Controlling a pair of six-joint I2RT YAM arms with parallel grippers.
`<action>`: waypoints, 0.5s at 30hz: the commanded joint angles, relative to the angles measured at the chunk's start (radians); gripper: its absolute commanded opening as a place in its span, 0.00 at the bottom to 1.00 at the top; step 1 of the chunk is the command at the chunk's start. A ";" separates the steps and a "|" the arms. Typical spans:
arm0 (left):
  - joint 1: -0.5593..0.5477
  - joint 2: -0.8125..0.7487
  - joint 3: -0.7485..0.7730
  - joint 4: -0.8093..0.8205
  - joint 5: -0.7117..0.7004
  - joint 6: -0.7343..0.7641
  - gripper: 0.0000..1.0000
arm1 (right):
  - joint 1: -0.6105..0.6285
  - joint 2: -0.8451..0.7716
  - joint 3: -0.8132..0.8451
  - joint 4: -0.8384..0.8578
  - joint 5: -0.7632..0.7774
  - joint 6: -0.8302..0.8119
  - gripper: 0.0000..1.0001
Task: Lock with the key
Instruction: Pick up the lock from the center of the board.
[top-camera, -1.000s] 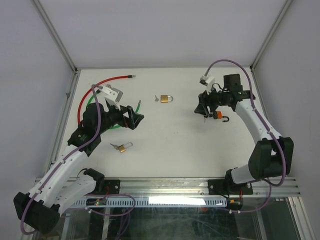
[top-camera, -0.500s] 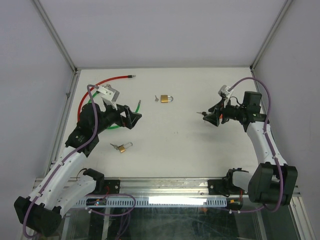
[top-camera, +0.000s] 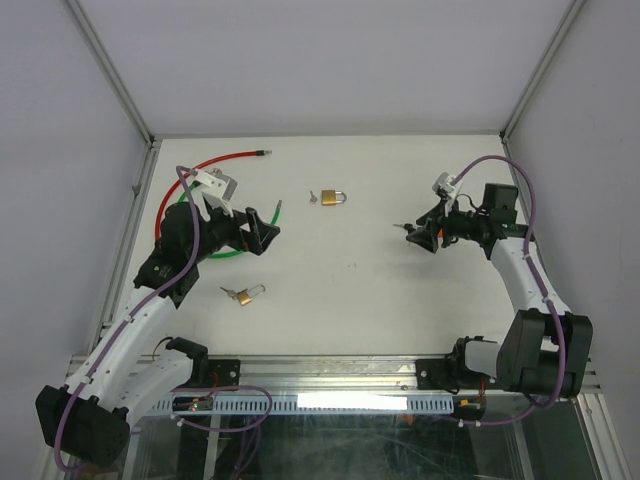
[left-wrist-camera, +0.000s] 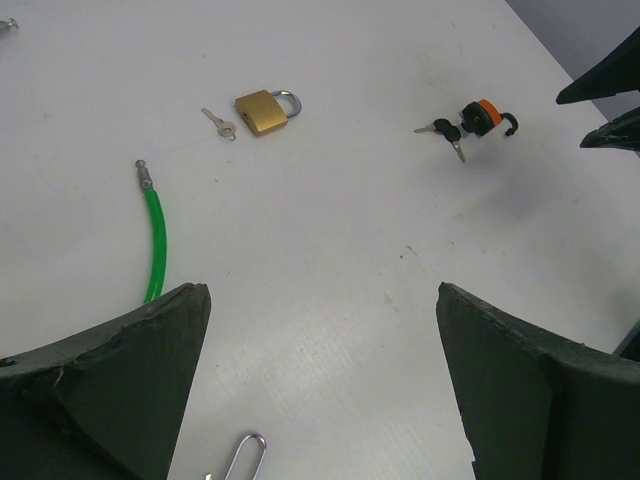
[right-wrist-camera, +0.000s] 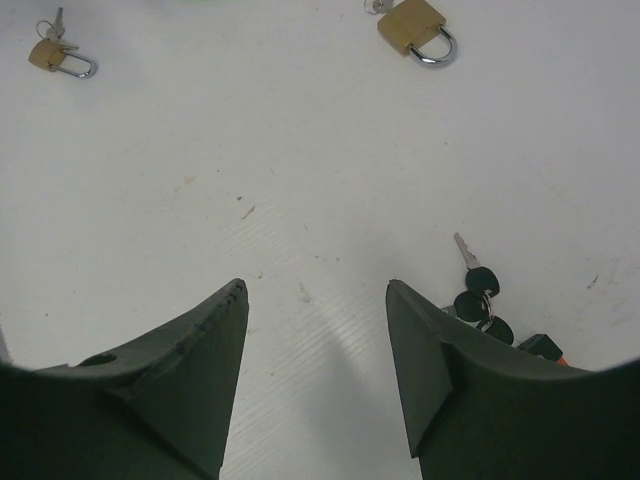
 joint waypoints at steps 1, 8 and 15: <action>0.022 -0.014 0.003 0.051 0.062 -0.006 0.99 | -0.006 0.020 0.017 0.016 0.023 -0.029 0.59; 0.048 -0.010 -0.001 0.059 0.069 -0.019 0.99 | -0.004 0.063 0.023 0.014 0.038 -0.011 0.59; 0.060 0.002 -0.001 0.064 0.094 -0.028 0.99 | -0.004 0.074 0.030 0.008 0.099 -0.008 0.59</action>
